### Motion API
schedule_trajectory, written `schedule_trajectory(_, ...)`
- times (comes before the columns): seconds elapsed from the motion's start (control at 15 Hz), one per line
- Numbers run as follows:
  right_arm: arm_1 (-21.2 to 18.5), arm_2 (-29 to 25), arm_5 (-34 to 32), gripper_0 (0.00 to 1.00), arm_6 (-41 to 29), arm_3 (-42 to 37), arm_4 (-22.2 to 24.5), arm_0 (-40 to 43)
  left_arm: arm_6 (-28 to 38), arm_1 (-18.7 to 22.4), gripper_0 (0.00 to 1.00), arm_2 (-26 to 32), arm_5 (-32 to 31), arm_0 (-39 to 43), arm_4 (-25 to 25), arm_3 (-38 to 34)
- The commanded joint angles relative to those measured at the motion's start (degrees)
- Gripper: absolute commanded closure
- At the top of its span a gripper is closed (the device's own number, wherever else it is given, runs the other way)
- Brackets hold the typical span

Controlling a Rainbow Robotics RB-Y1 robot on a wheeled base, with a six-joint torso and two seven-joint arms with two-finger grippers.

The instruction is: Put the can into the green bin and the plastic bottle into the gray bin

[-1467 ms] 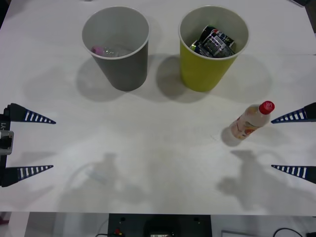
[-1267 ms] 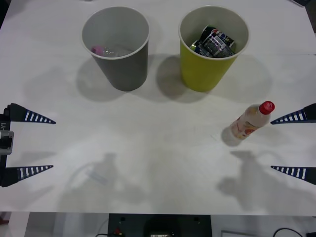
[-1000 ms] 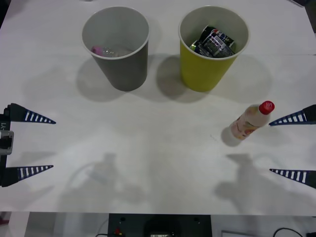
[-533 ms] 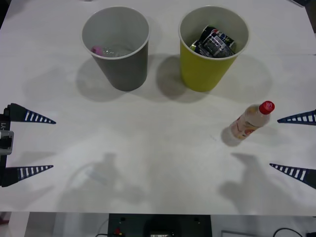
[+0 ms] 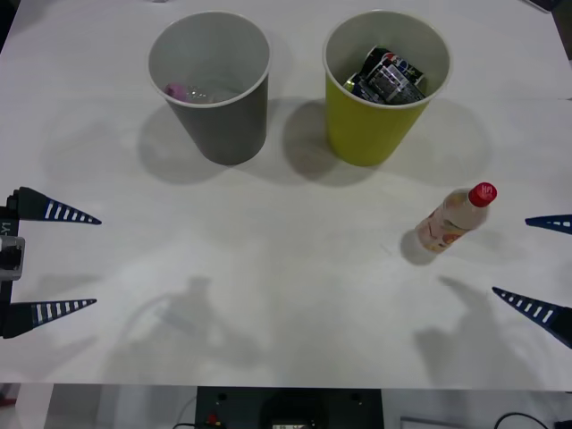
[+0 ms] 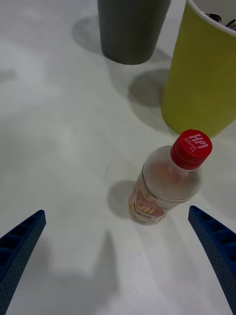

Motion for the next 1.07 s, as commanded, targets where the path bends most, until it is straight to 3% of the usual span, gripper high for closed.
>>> schedule_trajectory(0.07,2.4,0.0,0.6,0.0,1.4,2.1,-1.7,0.2,0.0,0.0,0.02,0.0,0.0,0.0,0.0,0.0)
schedule_trajectory(0.47,6.7,2.3,-1.4,0.0,4.6,7.9,-2.1,-4.7,0.0,0.0,0.02,0.0,0.0,0.0,0.0,0.0)
schedule_trajectory(1.07,12.6,5.5,-18.4,0.0,14.8,27.2,-2.5,-20.8,0.0,0.0,0.02,0.0,0.0,0.0,0.0,0.0)
